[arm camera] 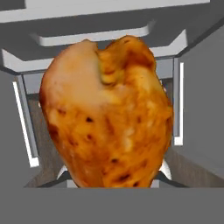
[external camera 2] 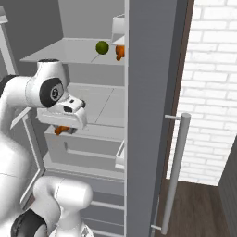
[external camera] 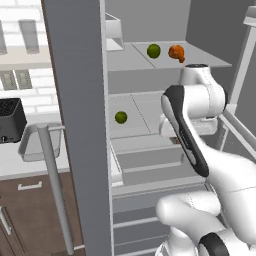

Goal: Place one lime and one chicken drumstick in each tupperware on the nearby counter, to pack two identical lunches.

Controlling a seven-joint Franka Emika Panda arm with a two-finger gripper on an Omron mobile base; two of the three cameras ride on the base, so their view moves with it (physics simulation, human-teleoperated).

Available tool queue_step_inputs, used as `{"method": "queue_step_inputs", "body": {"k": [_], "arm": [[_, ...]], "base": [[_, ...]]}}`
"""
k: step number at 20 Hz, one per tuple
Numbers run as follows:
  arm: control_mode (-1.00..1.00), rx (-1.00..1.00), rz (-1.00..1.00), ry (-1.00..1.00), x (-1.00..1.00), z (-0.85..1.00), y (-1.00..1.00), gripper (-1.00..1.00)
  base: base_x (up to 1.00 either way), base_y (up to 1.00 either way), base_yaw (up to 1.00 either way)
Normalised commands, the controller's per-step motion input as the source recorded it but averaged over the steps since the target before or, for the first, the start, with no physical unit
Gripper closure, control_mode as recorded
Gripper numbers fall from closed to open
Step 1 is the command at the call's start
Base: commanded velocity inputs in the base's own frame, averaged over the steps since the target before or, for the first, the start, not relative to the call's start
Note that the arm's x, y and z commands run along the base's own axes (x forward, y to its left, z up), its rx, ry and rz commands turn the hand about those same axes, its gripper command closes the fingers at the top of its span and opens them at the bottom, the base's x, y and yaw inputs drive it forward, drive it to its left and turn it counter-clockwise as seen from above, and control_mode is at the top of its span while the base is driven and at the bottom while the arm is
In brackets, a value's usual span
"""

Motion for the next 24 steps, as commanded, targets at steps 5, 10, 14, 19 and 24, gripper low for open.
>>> {"method": "queue_step_inputs", "body": {"k": [5, 10, 14, 19, 24], "arm": [[-1.0, -0.03, 0.0, -0.21, -1.0, 0.2, -0.2, 1.0], [-1.0, 0.0, 0.0, -0.11, -0.72, 0.15, -0.11, 1.0], [1.0, 0.0, 0.0, 0.0, 0.0, 0.0, 0.0, 1.0], [1.0, 0.0, 0.0, 0.0, 0.0, 0.0, 0.0, 1.0], [1.0, 0.0, 0.0, 0.0, 0.0, 0.0, 0.0, 1.0]], "base": [[0.0, 0.0, 0.0], [0.0, 0.0, 0.0], [-0.92, 0.0, 0.0], [-0.99, 0.0, 0.0], [-0.26, 0.36, 0.37]]}}
